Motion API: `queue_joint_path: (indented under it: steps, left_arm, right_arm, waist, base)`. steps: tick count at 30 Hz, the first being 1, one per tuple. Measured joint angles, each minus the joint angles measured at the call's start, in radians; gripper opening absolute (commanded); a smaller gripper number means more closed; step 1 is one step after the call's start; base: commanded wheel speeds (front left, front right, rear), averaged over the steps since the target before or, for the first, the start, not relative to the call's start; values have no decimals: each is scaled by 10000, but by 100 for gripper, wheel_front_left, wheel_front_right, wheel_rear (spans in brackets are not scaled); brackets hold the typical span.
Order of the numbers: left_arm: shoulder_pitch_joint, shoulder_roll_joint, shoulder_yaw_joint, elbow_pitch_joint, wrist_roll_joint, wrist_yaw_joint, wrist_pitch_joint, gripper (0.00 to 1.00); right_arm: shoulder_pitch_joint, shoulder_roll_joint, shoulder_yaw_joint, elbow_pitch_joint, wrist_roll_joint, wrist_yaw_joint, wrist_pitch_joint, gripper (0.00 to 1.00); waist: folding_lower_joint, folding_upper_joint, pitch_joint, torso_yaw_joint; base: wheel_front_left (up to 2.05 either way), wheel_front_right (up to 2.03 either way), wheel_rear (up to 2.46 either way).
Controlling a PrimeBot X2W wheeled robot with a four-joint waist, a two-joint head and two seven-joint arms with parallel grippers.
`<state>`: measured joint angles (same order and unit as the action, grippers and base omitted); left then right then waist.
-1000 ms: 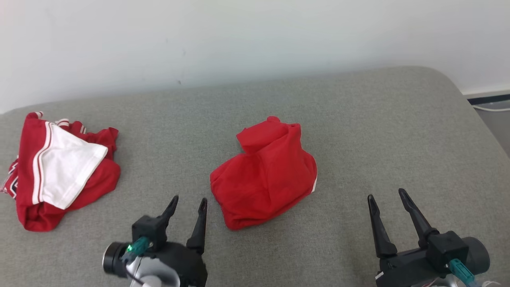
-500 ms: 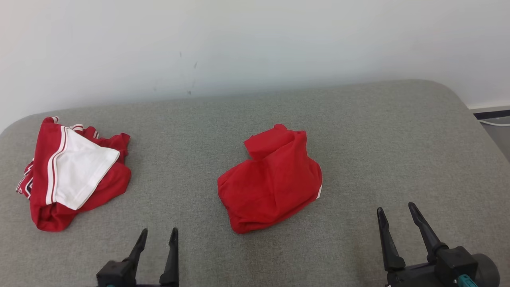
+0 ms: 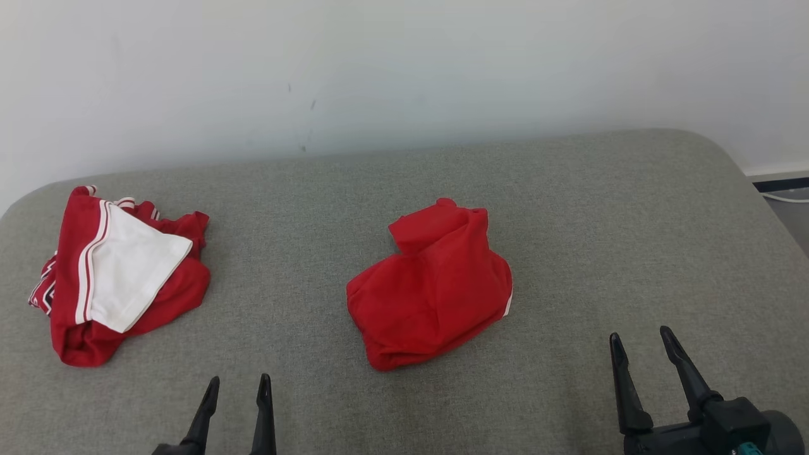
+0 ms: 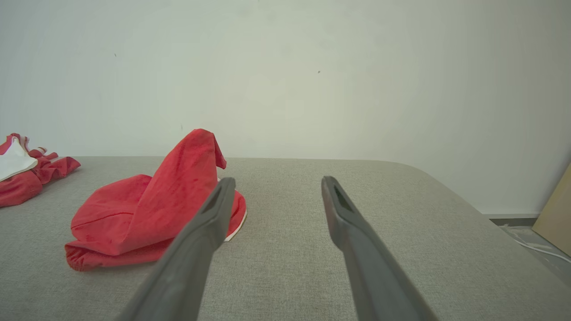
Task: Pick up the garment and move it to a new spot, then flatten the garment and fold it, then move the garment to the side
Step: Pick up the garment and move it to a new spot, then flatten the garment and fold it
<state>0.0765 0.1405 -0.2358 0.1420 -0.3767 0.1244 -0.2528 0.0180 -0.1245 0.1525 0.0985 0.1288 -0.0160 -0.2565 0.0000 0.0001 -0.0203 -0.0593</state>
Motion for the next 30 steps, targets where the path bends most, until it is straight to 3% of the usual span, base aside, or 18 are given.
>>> queue_joint_path:
  steps: [23,30]
  left_arm:
    - [423,-347,343,-771,719,0,0,100]
    - [496,-349,-130,-420,811,-121,0,100]
  right_arm:
    - [-1,2,-46,-107,0,25,0,100]
    - [-46,27,48,-104,-4,92,0,100]
  waist:
    - [0,0,91,-120]
    - [0,0,142,-190]
  base:
    - [0,0,0]
    - [0,0,0]
